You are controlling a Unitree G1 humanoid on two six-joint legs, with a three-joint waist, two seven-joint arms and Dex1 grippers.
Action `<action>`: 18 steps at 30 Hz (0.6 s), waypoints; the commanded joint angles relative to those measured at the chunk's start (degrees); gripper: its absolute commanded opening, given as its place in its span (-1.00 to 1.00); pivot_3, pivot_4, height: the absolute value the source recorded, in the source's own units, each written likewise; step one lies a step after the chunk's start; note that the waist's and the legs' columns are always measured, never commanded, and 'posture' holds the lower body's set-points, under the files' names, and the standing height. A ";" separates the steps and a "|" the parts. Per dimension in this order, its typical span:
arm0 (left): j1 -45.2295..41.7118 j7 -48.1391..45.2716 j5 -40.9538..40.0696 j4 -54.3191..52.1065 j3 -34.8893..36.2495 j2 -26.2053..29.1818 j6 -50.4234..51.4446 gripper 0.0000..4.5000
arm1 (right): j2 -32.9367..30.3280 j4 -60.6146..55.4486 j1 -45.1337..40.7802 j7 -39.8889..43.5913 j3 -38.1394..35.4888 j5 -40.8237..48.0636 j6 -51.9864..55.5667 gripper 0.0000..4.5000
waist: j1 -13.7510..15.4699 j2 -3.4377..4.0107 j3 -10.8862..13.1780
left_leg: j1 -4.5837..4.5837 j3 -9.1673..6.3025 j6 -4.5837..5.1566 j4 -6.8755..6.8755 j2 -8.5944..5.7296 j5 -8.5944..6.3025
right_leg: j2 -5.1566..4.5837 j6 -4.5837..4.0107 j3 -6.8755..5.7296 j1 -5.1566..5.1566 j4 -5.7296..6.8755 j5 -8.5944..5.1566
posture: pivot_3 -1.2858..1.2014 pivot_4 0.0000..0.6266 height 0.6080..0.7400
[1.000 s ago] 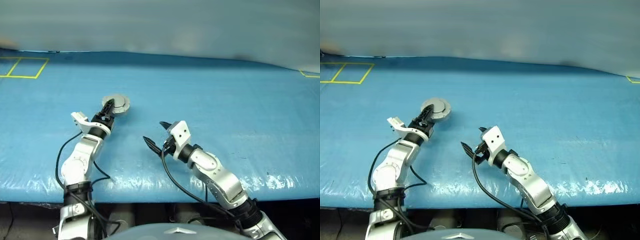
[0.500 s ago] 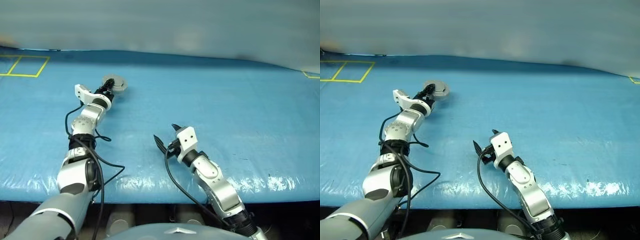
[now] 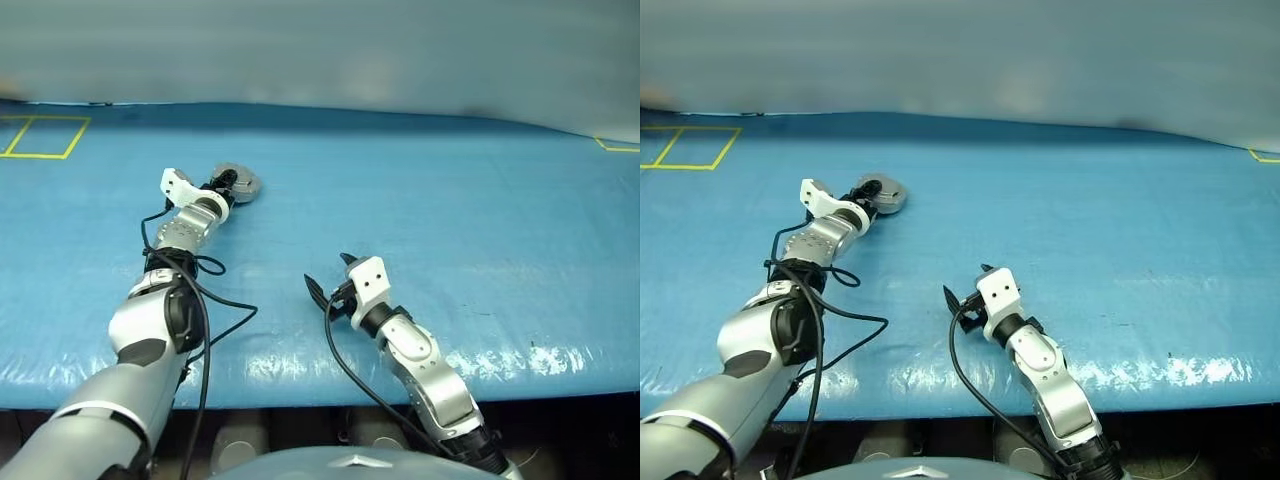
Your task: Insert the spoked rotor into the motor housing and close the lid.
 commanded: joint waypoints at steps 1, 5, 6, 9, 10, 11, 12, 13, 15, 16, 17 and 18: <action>1.19 1.30 2.22 -1.33 0.74 2.55 2.85 0.79 | 0.57 -1.76 0.06 0.47 -0.69 0.27 0.67 1.00 | -0.07 -0.01 -0.01 | 0.00 0.00 0.00 0.00 0.00 0.00 | 0.00 0.00 0.00 0.00 0.01 0.00 | 0.03 -0.52 1.00; 4.91 3.32 3.77 -3.89 1.04 4.87 8.18 0.98 | 1.13 -1.36 -0.42 1.07 -0.38 0.26 1.58 1.00 | -0.85 0.01 -0.05 | 0.47 0.10 0.00 -0.08 0.01 0.00 | 0.00 0.00 0.17 0.30 0.12 -0.01 | 0.03 -0.52 1.00; 6.15 4.08 3.79 -5.15 1.24 5.40 9.79 0.98 | 1.23 -1.25 -0.56 1.22 -0.28 0.24 1.72 1.00 | -1.17 0.00 -0.07 | 0.64 0.10 0.00 -0.12 0.01 0.00 | 0.00 0.00 0.21 0.42 0.13 -0.01 | 0.03 -0.52 1.00; 10.57 5.44 3.54 -11.02 1.52 6.57 15.42 0.98 | 1.72 -1.01 -0.94 1.70 -0.27 0.47 2.38 1.00 | -1.99 0.00 -0.11 | 0.87 0.09 -0.06 -0.16 0.03 0.03 | 0.01 0.00 0.29 0.50 0.32 -0.02 | 0.03 -0.52 1.00; 12.33 5.69 3.31 -13.50 1.53 6.90 17.81 0.98 | 1.80 -1.05 -1.06 1.95 -0.22 0.47 2.64 1.00 | -2.11 0.01 -0.13 | 0.95 0.11 -0.07 -0.15 0.03 0.04 | 0.01 -0.02 0.36 0.49 0.46 -0.04 | 0.03 -0.52 1.00; 15.12 5.98 3.14 -17.41 1.07 7.31 21.21 0.98 | 1.89 -1.15 -1.21 2.46 -0.17 0.82 3.29 1.00 | -2.19 0.02 -0.15 | 1.01 0.13 -0.10 -0.14 0.03 0.06 | 0.01 0.09 0.41 0.49 0.59 -0.11 | 0.03 -0.52 1.00; 17.19 6.32 2.99 -20.57 0.83 7.45 23.71 0.98 | 1.96 -1.28 -1.29 2.82 -0.12 1.04 3.76 1.00 | -2.37 0.03 -0.18 | 1.07 0.14 -0.14 -0.14 0.03 0.08 | 0.01 0.21 0.44 0.49 0.68 -0.20 | 0.03 -0.52 1.00; 20.37 5.89 2.78 -25.40 -0.12 7.77 27.22 0.98 | 1.91 -1.42 -1.44 3.47 -0.01 1.31 4.02 1.00 | -2.63 0.04 -0.19 | 1.16 0.18 -0.16 -0.15 0.04 0.09 | 0.03 0.19 0.49 0.51 0.75 -0.21 | 0.03 -0.52 1.00; 26.44 4.08 2.87 -35.68 -2.69 8.30 31.76 0.98 | 2.26 -1.98 -1.40 4.13 -0.35 2.16 4.59 1.00 | -2.83 0.04 -0.20 | 1.55 0.31 -0.18 -0.23 0.09 0.10 | 0.03 0.13 0.61 0.76 0.86 -0.26 | 0.03 -0.52 1.00; 29.17 2.98 3.08 -40.50 -4.07 8.58 33.22 0.98 | 2.56 -2.28 -1.32 4.26 -0.66 2.68 4.93 1.00 | -2.89 0.06 -0.21 | 1.87 0.34 -0.19 -0.30 0.11 0.10 | 0.04 0.09 0.62 0.98 0.85 -0.31 | 0.03 -0.52 1.00; 31.49 1.78 3.31 -44.66 -5.41 8.85 33.78 0.98 | 2.80 -2.53 -1.21 4.39 -0.96 3.07 5.17 1.00 | -2.87 0.08 -0.23 | 2.04 0.40 -0.20 -0.36 0.14 0.10 | 0.03 0.04 0.64 1.11 0.85 -0.35 | 0.03 -0.52 1.00; 35.74 -2.27 4.64 -51.41 -8.99 10.16 32.35 0.98 | 2.97 -2.73 -1.12 4.48 -1.33 3.42 5.26 1.00 | -2.83 0.09 -0.24 | 2.06 0.41 -0.20 -0.37 0.19 0.10 | 0.04 0.02 0.63 1.12 0.86 -0.37 | 0.03 -0.52 1.00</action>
